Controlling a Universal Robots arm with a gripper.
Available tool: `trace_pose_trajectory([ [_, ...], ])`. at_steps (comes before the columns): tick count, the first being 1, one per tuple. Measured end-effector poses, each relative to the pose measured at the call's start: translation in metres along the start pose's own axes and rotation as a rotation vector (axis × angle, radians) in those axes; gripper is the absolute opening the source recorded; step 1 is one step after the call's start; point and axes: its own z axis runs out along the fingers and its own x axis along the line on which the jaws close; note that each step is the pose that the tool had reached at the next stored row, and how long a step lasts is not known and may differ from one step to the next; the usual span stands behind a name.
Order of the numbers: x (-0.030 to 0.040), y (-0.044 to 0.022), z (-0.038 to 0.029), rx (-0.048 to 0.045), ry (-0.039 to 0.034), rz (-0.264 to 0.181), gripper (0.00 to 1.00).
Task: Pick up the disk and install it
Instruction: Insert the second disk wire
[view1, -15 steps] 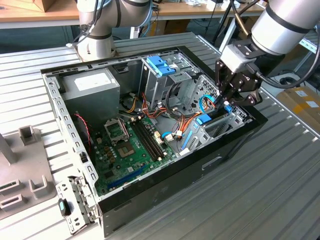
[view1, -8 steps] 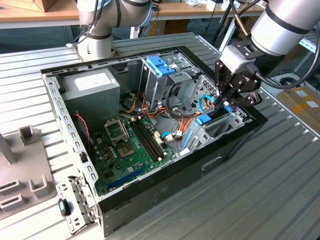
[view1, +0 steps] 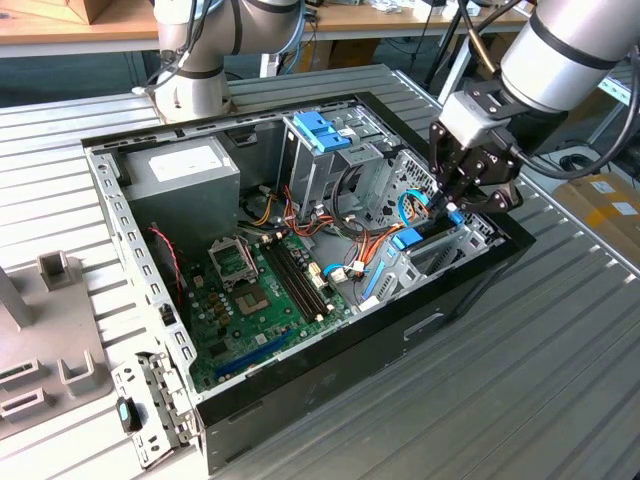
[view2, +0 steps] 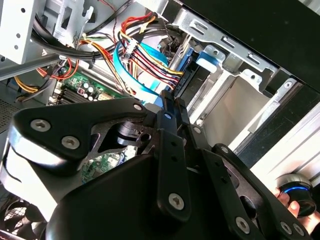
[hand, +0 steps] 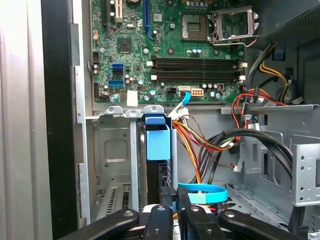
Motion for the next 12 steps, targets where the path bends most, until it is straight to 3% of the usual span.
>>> trace_pose_trajectory([
  [12, 0.0012, 0.0015, 0.001, 0.0007, 0.0005, 0.0, 0.16],
])
